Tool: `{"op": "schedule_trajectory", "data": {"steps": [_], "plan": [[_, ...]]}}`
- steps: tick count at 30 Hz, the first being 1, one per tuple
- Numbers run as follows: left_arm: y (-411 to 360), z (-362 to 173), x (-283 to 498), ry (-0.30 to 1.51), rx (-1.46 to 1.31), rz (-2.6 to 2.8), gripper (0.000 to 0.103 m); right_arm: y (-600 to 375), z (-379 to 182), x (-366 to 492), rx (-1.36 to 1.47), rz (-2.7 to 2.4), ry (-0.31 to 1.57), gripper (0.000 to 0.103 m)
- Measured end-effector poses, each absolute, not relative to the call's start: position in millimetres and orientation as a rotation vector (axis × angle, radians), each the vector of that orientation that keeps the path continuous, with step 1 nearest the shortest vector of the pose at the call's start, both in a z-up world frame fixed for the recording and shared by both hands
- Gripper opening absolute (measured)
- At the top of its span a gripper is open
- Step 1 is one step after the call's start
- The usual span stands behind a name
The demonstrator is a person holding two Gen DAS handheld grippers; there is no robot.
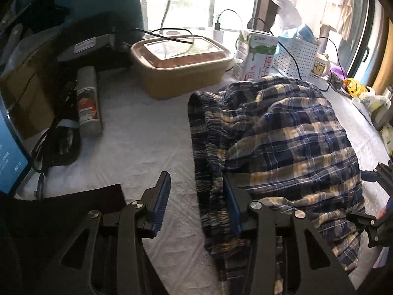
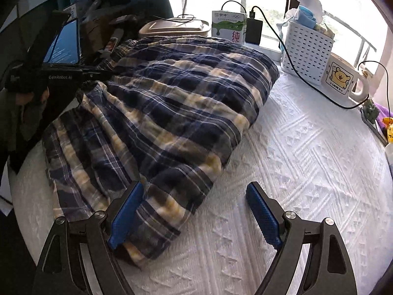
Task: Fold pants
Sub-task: 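Press the folded plaid pants flat with both open tools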
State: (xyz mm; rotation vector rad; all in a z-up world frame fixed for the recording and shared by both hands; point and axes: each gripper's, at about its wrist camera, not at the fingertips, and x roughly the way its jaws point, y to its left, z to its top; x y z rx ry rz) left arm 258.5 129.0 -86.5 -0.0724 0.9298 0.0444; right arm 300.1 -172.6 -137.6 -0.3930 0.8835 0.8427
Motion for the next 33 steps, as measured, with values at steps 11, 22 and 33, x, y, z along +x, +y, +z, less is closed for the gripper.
{"op": "schedule_trajectory", "data": {"steps": [11, 22, 33], "plan": [[129, -50, 264, 0.846, -0.056, -0.033, 0.051, -184, -133, 297, -0.355, 0.848, 0.904, 0.087], [139, -66, 314, 0.836, -0.169, -0.113, 0.051, -212, -100, 319, -0.224, 0.741, 0.787, 0.087], [146, -102, 352, 0.927, -0.205, -0.203, 0.035, -204, -86, 353, -0.174, 0.696, 0.757, 0.087]]}}
